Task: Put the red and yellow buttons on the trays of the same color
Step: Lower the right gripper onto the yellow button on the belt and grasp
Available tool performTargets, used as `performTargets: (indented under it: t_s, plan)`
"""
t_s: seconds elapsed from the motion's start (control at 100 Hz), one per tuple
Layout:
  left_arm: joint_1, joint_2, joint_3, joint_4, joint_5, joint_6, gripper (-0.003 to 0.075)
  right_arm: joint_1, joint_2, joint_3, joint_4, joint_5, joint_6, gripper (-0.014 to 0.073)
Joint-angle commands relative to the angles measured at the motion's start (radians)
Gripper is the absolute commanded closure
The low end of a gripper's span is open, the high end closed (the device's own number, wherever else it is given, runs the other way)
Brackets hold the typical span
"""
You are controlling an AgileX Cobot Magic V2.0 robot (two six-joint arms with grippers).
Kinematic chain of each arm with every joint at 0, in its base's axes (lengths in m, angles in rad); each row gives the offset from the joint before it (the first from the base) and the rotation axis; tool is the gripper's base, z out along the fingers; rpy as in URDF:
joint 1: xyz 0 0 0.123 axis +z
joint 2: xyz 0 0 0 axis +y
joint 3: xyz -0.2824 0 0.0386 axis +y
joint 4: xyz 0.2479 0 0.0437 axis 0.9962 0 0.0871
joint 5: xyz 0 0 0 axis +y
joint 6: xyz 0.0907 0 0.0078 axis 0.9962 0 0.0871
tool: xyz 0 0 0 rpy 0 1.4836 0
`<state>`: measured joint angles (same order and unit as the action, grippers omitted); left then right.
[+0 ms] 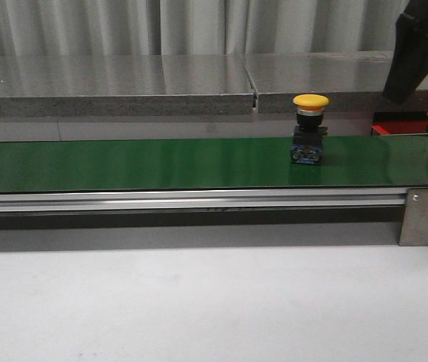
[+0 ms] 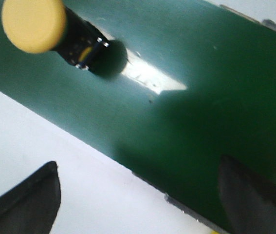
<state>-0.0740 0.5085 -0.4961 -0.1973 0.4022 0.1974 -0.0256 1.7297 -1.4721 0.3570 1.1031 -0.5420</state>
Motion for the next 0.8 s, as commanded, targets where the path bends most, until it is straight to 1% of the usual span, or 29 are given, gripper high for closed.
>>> performTargets:
  t_s: [0.0,0.25,0.5,0.79]
  plan:
    - [-0.006,0.001,-0.027,-0.015,-0.073,0.0,0.0739,0.031,-0.052,-0.017,0.033,-0.067,-0.027,-0.0052]
    - [-0.006,0.001,-0.027,-0.015,-0.073,0.0,0.0739,0.092,-0.04,-0.017,0.033,-0.19,-0.042,-0.0052]
    - [-0.006,0.001,-0.027,-0.015,-0.073,0.0,0.0739,0.092,0.024,-0.019,0.033,-0.212,-0.044,-0.0052]
    - [-0.006,0.001,-0.027,-0.015,-0.073,0.0,0.0739,0.092,0.064,-0.019,0.033,-0.287,-0.054,-0.0042]
